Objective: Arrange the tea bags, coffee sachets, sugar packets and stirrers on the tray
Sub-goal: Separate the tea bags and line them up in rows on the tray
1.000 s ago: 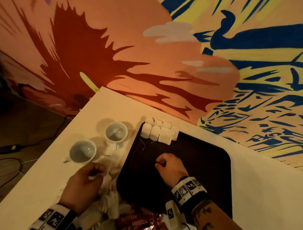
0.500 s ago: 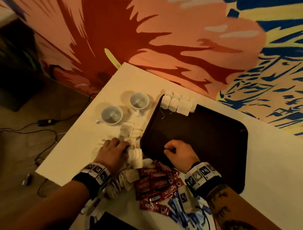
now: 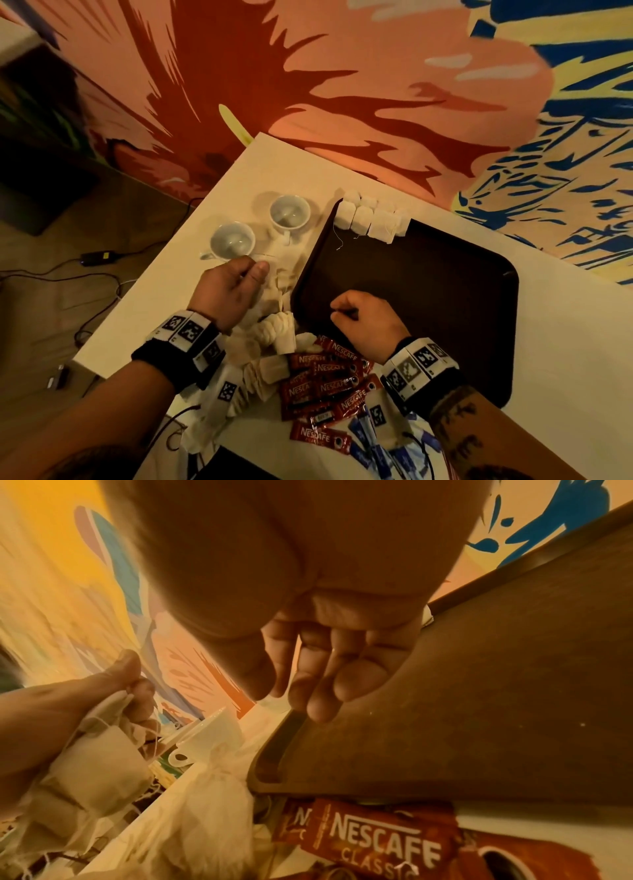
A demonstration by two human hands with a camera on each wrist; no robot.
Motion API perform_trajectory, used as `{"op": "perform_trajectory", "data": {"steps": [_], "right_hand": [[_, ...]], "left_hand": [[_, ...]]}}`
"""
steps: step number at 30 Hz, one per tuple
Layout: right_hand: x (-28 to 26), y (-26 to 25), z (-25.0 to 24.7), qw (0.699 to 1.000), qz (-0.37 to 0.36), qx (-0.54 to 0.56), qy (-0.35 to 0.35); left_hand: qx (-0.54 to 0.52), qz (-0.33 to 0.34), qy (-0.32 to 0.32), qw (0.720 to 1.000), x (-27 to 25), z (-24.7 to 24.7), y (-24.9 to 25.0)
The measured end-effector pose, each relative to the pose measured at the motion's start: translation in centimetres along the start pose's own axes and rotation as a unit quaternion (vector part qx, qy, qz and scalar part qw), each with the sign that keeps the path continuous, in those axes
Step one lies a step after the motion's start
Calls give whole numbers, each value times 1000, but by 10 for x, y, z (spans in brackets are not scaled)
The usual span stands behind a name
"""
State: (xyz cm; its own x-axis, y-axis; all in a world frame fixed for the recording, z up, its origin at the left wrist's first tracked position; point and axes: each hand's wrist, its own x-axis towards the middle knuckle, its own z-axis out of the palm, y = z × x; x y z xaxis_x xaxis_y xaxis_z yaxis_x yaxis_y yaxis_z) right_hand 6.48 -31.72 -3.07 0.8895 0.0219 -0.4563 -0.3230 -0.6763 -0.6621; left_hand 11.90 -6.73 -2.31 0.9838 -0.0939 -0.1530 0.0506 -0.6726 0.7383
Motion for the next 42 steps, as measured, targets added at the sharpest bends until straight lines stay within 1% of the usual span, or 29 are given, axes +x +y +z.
{"op": "perform_trajectory", "data": {"steps": [4, 6, 9, 11, 14, 16, 17, 18, 20, 21, 22, 24, 25, 27, 29, 30, 31, 33, 36, 38, 42], "right_hand": [[-2, -4, 0, 1000, -17, 25, -3], [-4, -7, 2, 999, -29, 41, -5], [-6, -16, 5, 996, -56, 66, -4], [-7, -24, 9, 991, -74, 107, -10], [-5, -39, 19, 984, -84, 152, -46], [-1, -51, 28, 982, -88, 148, -76], [1, -56, 31, 981, -88, 148, -87], [2, -60, 35, 979, -86, 158, -97], [3, -65, 38, 970, -75, 205, -109], [4, -66, 39, 966, -72, 223, -114], [4, -67, 38, 964, -70, 228, -115], [7, -66, 36, 962, -64, 242, -113], [8, -65, 34, 957, -58, 260, -111], [9, -64, 29, 962, -61, 249, -95], [11, -61, 27, 968, -62, 232, -76], [11, -62, 25, 964, -52, 251, -70], [10, -62, 23, 958, -41, 276, -67], [12, -62, 17, 953, -36, 297, -46], [13, -63, 7, 950, -35, 308, -32], [14, -62, 2, 954, -29, 299, -20], [18, -58, -12, 960, 7, 277, 46]], "left_hand": [[-64, -24, 23, 997, 5, -5, 2], [-140, -48, 33, 988, 6, -6, 7], [-278, -86, 56, 955, 3, -5, 27], [-343, -106, 63, 931, 2, -2, 45], [-387, -131, 65, 910, 5, 3, 59], [-421, -155, 37, 893, 7, 6, 60], [-455, -173, 26, 873, 9, 10, 58], [-497, -198, 18, 845, 10, 12, 56], [-575, -249, 3, 780, 14, 16, 55], [-597, -264, 1, 758, 16, 17, 56], [-610, -267, -1, 746, 17, 18, 55], [-620, -266, 2, 738, 20, 19, 53], [-619, -263, -3, 740, 19, 19, 51], [-598, -245, -14, 763, 19, 22, 49], [-566, -209, 2, 797, 18, 26, 50], [-556, -192, 14, 808, 18, 29, 52], [-558, -181, 24, 810, 17, 31, 55], [-583, -180, 20, 792, 17, 34, 64], [-616, -195, -24, 763, 18, 41, 73], [-624, -193, -48, 756, 19, 47, 76], [-626, -198, -87, 749, 21, 54, 83]]}}
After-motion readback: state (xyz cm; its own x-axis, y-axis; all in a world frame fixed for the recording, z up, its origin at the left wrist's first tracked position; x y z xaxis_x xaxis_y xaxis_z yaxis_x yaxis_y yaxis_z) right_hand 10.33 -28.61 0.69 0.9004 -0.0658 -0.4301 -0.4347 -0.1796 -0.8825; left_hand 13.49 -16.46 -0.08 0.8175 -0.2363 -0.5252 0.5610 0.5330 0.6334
